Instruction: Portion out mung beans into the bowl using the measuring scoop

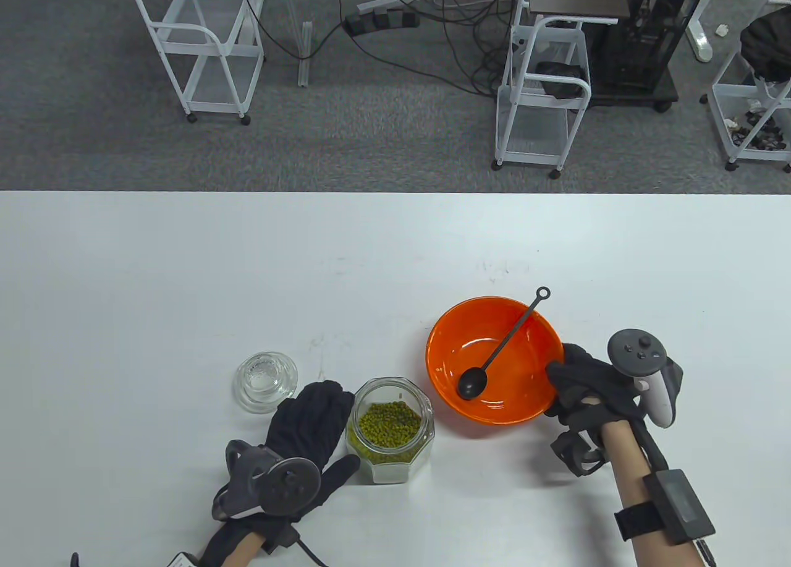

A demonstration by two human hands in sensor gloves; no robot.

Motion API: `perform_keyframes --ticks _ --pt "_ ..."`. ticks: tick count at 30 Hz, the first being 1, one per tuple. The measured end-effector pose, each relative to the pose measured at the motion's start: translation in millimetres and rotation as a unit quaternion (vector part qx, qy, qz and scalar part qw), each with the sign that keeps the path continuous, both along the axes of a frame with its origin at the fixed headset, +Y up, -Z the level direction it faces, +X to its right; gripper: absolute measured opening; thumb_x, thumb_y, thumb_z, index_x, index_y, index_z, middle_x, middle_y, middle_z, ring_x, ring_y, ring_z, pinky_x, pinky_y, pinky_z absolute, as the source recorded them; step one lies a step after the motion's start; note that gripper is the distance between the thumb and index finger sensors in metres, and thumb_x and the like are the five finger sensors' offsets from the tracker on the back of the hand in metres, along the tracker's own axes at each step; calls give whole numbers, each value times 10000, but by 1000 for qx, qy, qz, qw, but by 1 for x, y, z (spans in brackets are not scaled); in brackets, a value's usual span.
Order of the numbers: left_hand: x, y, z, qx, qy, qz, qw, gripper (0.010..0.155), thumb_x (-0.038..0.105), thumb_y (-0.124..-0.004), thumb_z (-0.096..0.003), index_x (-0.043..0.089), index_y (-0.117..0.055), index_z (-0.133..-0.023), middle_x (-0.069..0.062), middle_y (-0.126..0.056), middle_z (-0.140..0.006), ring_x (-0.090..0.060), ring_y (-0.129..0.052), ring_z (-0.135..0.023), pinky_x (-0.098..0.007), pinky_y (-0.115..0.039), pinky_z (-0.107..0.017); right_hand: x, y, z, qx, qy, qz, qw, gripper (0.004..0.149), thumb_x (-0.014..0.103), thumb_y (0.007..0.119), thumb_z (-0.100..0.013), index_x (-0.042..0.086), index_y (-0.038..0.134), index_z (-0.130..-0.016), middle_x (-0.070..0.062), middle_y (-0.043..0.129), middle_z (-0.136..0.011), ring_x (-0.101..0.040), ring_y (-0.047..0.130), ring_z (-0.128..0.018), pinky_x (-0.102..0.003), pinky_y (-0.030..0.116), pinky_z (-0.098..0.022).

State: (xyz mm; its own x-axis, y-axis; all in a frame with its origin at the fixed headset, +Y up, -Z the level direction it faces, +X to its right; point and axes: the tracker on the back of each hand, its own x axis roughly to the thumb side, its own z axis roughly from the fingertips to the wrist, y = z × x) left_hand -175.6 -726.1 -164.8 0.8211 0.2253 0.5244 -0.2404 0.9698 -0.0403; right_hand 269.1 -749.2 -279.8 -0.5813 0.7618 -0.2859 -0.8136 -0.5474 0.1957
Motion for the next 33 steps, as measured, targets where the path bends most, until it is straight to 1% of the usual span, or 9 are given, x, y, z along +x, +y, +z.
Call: perform_keyframes --ticks 4,15,18,25,33 --pt "0 0 0 0 0 0 1000 879 580 -637 -553 178 -205 -1206 -227 -282 -1261 -501 -389 -1151 -755 -449 -751 -4 -3 0 -14 16 0 1000 612 311 722 -546 -41 578 -1025 -238 968 -652 -294 1063 -323 -407 938 -206" --pt "0 0 0 -1 0 0 1000 879 579 -637 -554 179 -204 -1206 -226 -285 -1261 -501 -391 -1151 -754 -451 -750 -4 -10 0 -60 20 -16 998 619 305 719 -550 -61 549 -1019 -235 953 -686 -303 1065 -346 -420 934 -222" --pt "0 0 0 -1 0 0 1000 879 579 -636 -554 180 -202 -1205 -225 -284 -1262 -499 -390 -1153 -753 -451 -752 -4 -11 0 -70 25 -9 997 625 301 725 -547 -68 540 -1015 -234 953 -690 -304 1069 -348 -422 936 -222" --pt "0 0 0 -1 0 0 1000 877 579 -637 -554 182 -205 -1206 -226 -287 -1262 -500 -393 -1152 -755 -451 -751 -4 -9 1 -88 31 1 996 630 310 740 -545 -74 549 -1006 -196 991 -617 -256 1084 -256 -387 944 -158" --pt "0 0 0 -1 0 0 1000 876 579 -637 -554 183 -207 -1206 -226 -286 -1262 -500 -394 -1152 -754 -450 -751 -6 -9 3 -100 28 8 995 613 314 733 -548 -83 566 -984 -171 1006 -567 -243 1084 -223 -377 943 -135"
